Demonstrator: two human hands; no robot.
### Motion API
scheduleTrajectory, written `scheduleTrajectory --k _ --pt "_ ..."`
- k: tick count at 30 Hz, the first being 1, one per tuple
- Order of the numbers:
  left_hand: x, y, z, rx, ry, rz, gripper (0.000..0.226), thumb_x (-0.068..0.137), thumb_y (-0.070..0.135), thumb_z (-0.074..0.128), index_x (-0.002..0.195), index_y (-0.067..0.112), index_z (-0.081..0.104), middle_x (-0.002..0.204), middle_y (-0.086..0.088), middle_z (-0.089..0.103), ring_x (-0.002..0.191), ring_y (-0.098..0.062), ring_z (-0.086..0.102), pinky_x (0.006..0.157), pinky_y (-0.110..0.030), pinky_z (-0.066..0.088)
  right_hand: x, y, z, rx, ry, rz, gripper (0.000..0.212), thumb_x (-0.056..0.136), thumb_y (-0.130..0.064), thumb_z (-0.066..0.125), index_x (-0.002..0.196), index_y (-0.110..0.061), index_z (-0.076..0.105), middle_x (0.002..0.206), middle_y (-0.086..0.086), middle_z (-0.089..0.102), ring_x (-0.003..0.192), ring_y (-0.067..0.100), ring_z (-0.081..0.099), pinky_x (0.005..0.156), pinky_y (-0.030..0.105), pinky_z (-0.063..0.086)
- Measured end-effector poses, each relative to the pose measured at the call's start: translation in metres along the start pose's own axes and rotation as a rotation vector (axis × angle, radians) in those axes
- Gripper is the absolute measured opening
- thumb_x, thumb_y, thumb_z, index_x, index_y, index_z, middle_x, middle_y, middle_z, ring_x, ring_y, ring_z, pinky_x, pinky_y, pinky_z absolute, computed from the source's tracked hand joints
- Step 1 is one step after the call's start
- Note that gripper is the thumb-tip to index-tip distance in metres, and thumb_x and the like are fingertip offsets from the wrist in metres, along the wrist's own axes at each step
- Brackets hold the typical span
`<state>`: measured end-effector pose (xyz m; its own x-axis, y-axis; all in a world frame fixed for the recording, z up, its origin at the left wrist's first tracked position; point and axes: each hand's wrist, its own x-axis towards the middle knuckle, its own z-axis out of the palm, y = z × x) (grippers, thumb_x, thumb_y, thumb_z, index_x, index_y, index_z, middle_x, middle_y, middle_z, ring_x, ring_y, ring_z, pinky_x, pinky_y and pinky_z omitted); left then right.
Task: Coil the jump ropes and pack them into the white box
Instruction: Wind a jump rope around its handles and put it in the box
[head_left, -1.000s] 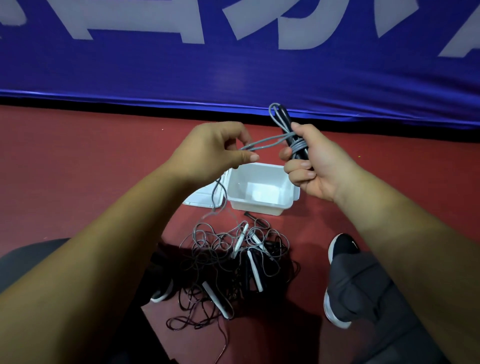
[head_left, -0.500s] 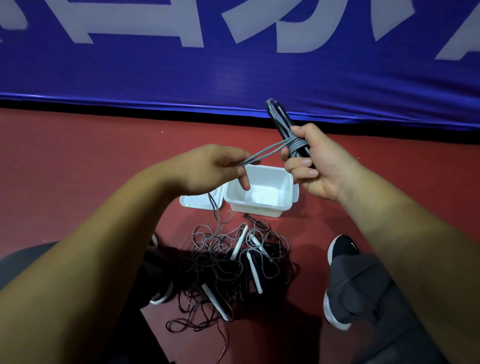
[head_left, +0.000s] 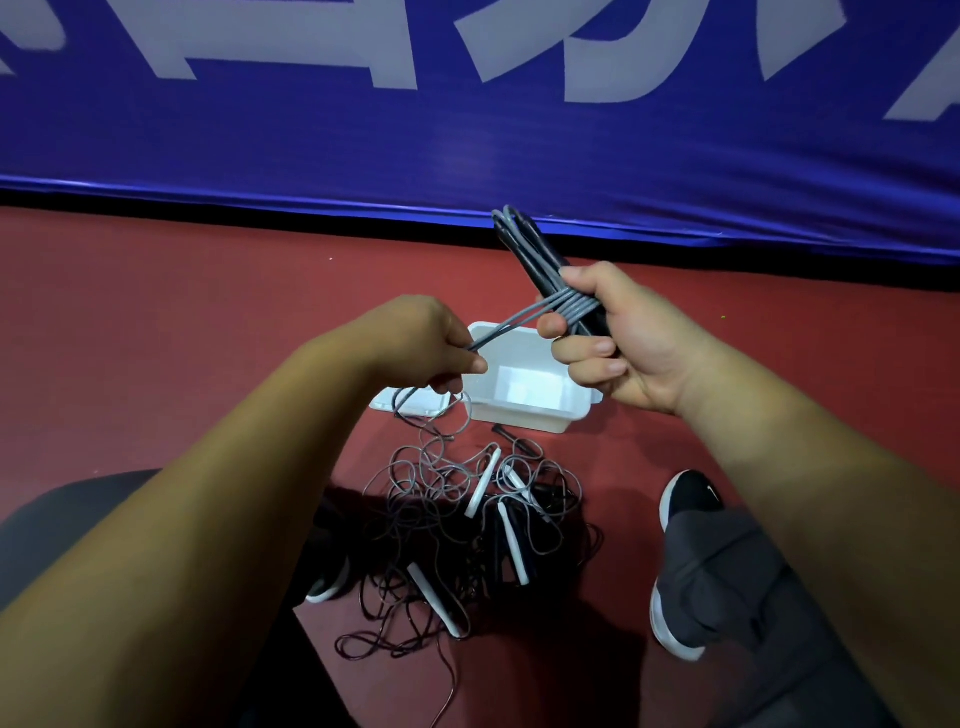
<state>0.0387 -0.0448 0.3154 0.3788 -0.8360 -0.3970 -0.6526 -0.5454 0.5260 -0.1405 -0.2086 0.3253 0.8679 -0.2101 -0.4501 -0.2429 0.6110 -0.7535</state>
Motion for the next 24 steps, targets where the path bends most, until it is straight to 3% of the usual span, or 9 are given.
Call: scheduleTrajectory --k 2,5,9,12,16,20,24 --pt "-0.001 0.001 0.001 -0.048 -0.013 -0.025 0.03 0.098 0.035 0.074 0.072 0.021 0.076 0.069 0.006 0.077 0.053 -0.002 0.064 0.06 -0.019 0.049 -0.002 0.001 0.002 -0.052 -0.017 -0.024 0.023 0.104 -0.041 0.059 0.104 -0.02 0.052 0.078 0.001 0.054 0.045 0.003 0.023 0.032 0.015 0.02" --pt "-0.002 0.004 0.003 -0.141 -0.021 -0.058 0.024 0.097 0.03 0.075 0.075 0.02 0.075 0.071 0.001 0.077 0.052 -0.004 0.065 0.056 -0.02 0.052 -0.004 0.002 0.001 -0.091 0.003 -0.029 0.02 0.104 -0.035 0.061 0.102 -0.018 0.051 0.078 0.002 0.054 0.046 0.004 0.024 0.034 0.016 0.018" --pt "0.0 0.001 0.003 -0.165 0.021 -0.082 0.019 0.095 0.032 0.078 0.083 0.017 0.079 0.074 -0.001 0.078 0.061 -0.011 0.069 0.064 -0.03 0.061 -0.008 0.003 0.001 -0.103 -0.022 0.009 0.016 0.104 -0.028 0.059 0.1 -0.017 0.048 0.079 0.003 0.055 0.047 0.005 0.023 0.034 0.016 0.017" --pt "0.003 -0.002 0.002 -0.094 0.059 -0.061 0.022 0.093 0.036 0.079 0.076 0.021 0.079 0.074 0.001 0.077 0.066 -0.015 0.069 0.075 -0.037 0.061 -0.012 0.004 0.003 -0.153 -0.073 0.047 0.017 0.098 -0.026 0.062 0.094 -0.013 0.051 0.08 0.004 0.057 0.047 0.004 0.023 0.036 0.016 0.015" --pt "0.007 -0.002 0.001 -0.073 0.12 -0.031 0.027 0.093 0.021 0.077 0.068 0.029 0.071 0.059 0.012 0.069 0.05 0.002 0.058 0.06 -0.016 0.049 -0.015 0.006 0.002 -0.238 -0.207 0.14 0.017 0.093 -0.021 0.063 0.088 -0.006 0.057 0.082 0.009 0.06 0.046 0.003 0.025 0.036 0.016 0.015" --pt "0.005 -0.006 -0.003 -0.139 0.112 0.049 0.017 0.091 0.0 0.072 0.091 0.016 0.079 0.083 -0.01 0.077 0.072 -0.021 0.07 0.071 -0.034 0.06 -0.018 0.01 -0.003 -0.36 -0.348 0.321 0.026 0.101 -0.014 0.055 0.081 -0.003 0.067 0.078 0.011 0.064 0.041 0.001 0.031 0.034 0.015 0.016" --pt "0.003 0.008 -0.001 -0.277 0.152 0.11 0.004 0.093 0.02 0.079 0.093 0.022 0.083 0.074 0.005 0.075 0.065 -0.006 0.057 0.069 -0.024 0.05 -0.022 0.014 0.003 -0.588 -0.377 0.44 0.019 0.104 -0.01 0.055 0.089 0.002 0.059 0.071 0.009 0.069 0.039 0.004 0.028 0.039 0.018 0.011"
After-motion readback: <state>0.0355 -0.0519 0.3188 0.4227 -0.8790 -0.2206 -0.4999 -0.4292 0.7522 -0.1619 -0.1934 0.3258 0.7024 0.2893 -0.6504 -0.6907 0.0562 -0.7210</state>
